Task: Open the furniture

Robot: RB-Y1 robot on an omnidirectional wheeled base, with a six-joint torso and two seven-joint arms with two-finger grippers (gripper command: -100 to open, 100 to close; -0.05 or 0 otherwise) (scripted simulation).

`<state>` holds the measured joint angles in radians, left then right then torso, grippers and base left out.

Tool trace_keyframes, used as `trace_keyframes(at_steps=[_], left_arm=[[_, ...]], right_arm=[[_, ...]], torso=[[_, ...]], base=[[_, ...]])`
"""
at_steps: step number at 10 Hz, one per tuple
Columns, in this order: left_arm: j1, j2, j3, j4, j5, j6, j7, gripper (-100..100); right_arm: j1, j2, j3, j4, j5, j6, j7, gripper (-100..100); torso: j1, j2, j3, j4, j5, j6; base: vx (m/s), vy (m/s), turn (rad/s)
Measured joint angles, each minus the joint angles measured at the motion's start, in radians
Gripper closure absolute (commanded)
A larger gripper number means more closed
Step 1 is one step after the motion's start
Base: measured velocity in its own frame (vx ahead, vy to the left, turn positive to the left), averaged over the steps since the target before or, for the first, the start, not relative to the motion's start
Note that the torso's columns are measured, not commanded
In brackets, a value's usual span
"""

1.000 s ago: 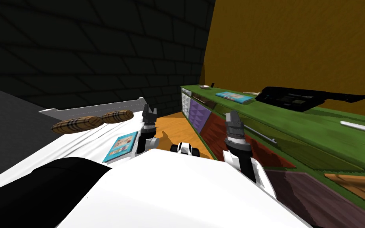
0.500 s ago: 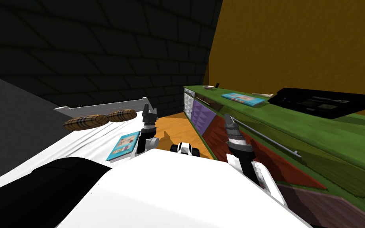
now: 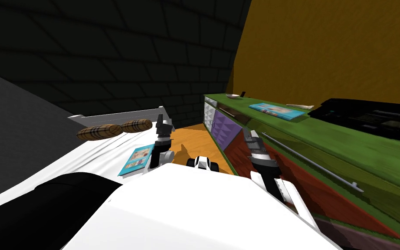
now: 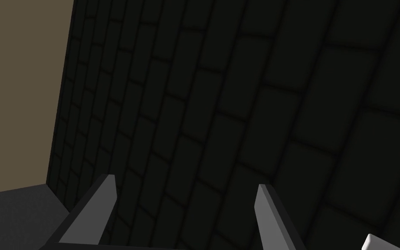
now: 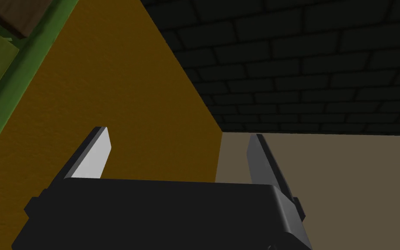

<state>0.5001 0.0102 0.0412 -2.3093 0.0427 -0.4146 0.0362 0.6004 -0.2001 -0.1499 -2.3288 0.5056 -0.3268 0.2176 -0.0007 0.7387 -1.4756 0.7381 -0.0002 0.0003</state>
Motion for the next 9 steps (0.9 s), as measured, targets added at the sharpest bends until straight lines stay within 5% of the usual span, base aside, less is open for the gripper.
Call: trace_keyframes(at_steps=[9], left_arm=[[0.0,0.0,0.0,0.0,0.0,0.0,0.0,0]], right_arm=[[0.061,-0.038,-0.073,0.026,0.223,0.128,0.13,-100]], torso=[[0.0,-0.002,-0.001,0.0,0.0,0.0]], base=[[0.06,0.033,0.076]])
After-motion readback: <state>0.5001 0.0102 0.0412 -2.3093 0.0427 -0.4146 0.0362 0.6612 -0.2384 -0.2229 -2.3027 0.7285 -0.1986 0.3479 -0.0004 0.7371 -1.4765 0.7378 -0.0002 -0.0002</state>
